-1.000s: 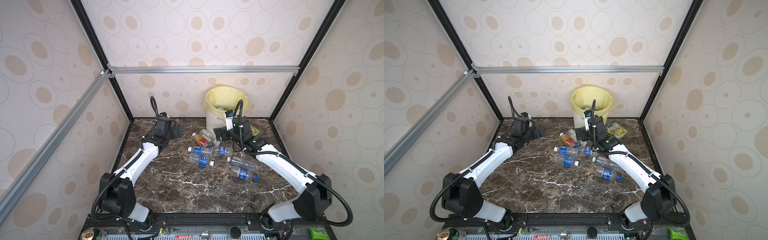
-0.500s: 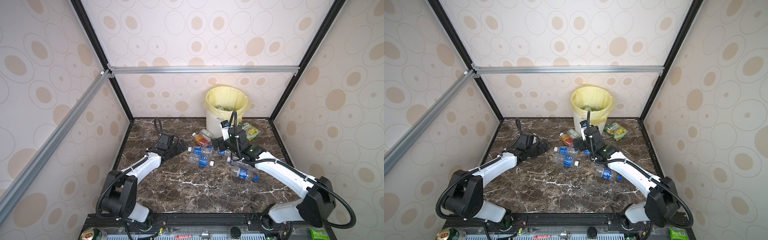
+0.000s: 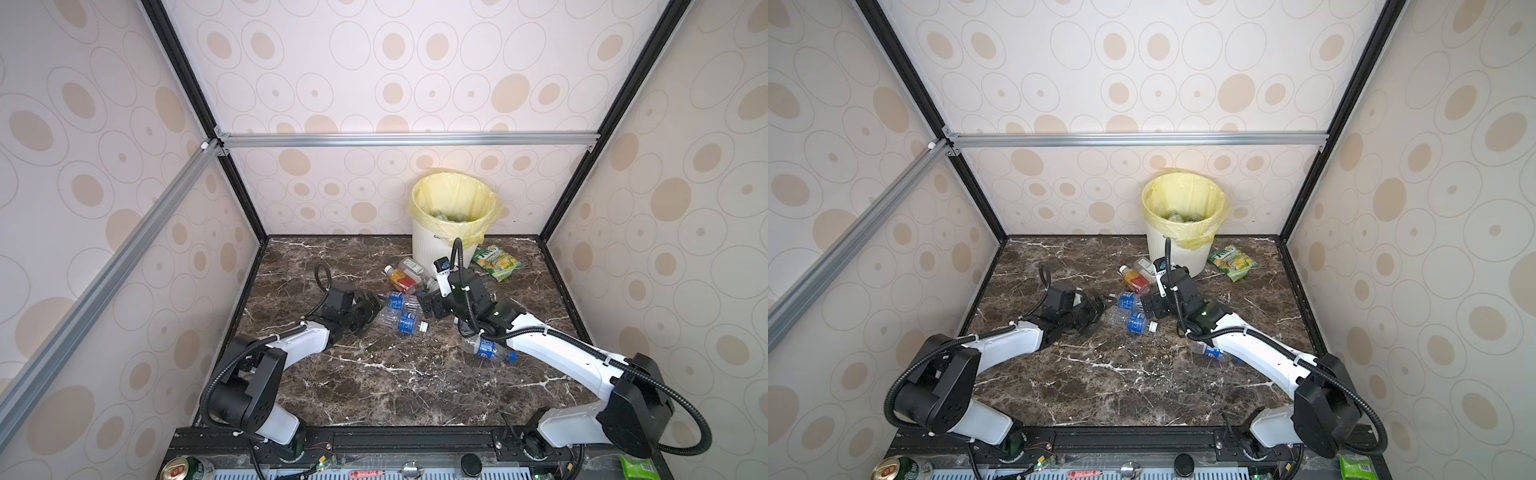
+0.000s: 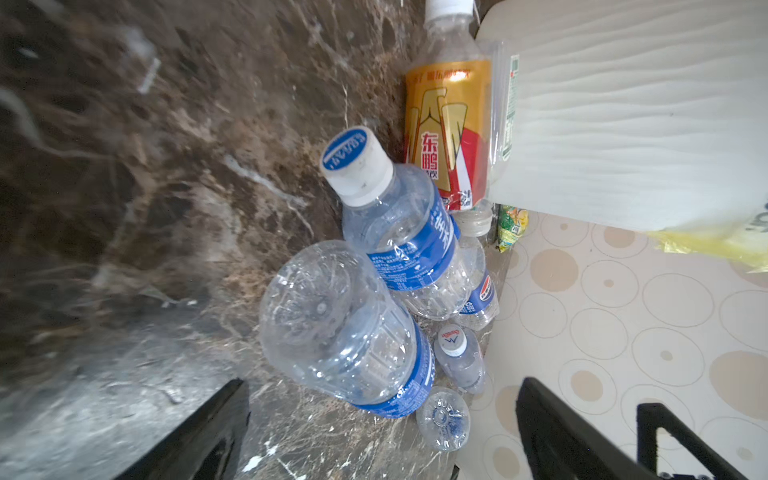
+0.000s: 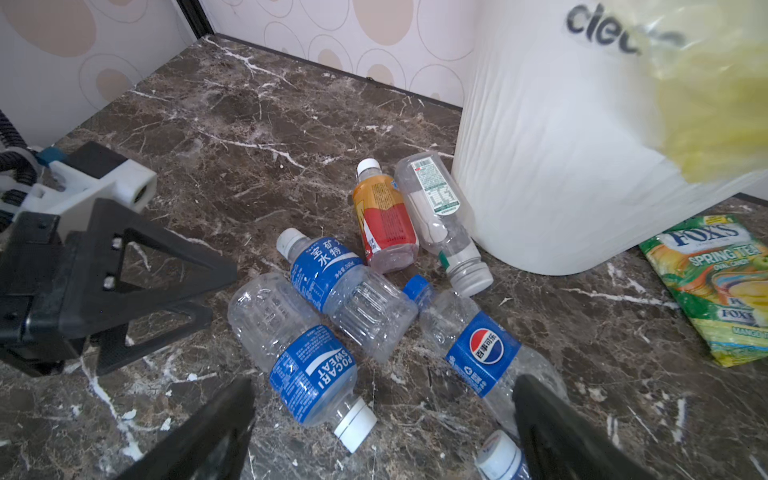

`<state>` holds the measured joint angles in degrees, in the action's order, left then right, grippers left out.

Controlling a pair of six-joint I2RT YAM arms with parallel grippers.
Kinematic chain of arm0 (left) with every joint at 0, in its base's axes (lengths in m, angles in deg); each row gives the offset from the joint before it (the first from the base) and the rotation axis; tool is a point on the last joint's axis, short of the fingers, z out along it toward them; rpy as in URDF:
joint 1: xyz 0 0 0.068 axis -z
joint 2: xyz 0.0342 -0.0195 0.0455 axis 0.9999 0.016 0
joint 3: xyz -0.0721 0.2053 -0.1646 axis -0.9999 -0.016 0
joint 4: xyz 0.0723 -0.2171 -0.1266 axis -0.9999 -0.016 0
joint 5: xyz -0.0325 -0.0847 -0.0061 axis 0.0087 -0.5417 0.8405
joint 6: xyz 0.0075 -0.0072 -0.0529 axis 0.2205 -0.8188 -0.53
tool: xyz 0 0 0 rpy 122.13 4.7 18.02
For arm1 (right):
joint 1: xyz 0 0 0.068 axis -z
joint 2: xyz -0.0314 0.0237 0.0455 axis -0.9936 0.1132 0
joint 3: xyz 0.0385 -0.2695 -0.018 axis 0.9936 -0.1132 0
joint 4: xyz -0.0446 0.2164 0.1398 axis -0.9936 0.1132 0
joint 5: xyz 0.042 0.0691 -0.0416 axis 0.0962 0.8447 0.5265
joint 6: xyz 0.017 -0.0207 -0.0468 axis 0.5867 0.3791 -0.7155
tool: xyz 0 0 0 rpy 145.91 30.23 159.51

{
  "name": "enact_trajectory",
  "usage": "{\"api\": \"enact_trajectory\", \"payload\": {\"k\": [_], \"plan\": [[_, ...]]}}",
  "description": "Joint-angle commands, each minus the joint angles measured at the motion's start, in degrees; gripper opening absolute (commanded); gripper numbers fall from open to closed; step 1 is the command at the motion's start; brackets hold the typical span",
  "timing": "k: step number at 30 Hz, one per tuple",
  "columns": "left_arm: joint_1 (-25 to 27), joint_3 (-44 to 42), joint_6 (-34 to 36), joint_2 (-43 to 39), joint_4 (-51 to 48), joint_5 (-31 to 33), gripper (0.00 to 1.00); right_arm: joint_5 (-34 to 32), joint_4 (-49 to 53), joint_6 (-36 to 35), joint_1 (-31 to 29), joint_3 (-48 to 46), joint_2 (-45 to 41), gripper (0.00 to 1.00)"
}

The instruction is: Throw the plastic bottles in the bin

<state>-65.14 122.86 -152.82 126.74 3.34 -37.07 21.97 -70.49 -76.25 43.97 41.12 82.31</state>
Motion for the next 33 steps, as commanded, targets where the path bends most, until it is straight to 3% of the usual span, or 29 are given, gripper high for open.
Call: {"api": "enact_trajectory", "payload": {"k": [1, 8, 15, 33], "plan": [[0.8, -0.7, -5.8, 2.4, 5.1, -1.3, 0.99, -0.5, -1.0, 1.2, -0.4, -1.4, -2.0, 1.0], [0.9, -2.0, -7.3, 4.1, 5.7, 0.5, 0.98, -0.8, -1.1, 1.5, -0.5, -2.8, -2.8, 1.0], [1.0, -3.6, -10.0, 6.1, 12.3, 1.2, 0.88, -0.4, -0.7, 1.3, -0.4, -2.2, -2.7, 1.0], [1.5, -2.7, -6.5, 10.8, 11.8, 2.9, 0.72, -0.1, 1.1, 1.2, -0.5, -0.6, -3.3, 0.99]]}}
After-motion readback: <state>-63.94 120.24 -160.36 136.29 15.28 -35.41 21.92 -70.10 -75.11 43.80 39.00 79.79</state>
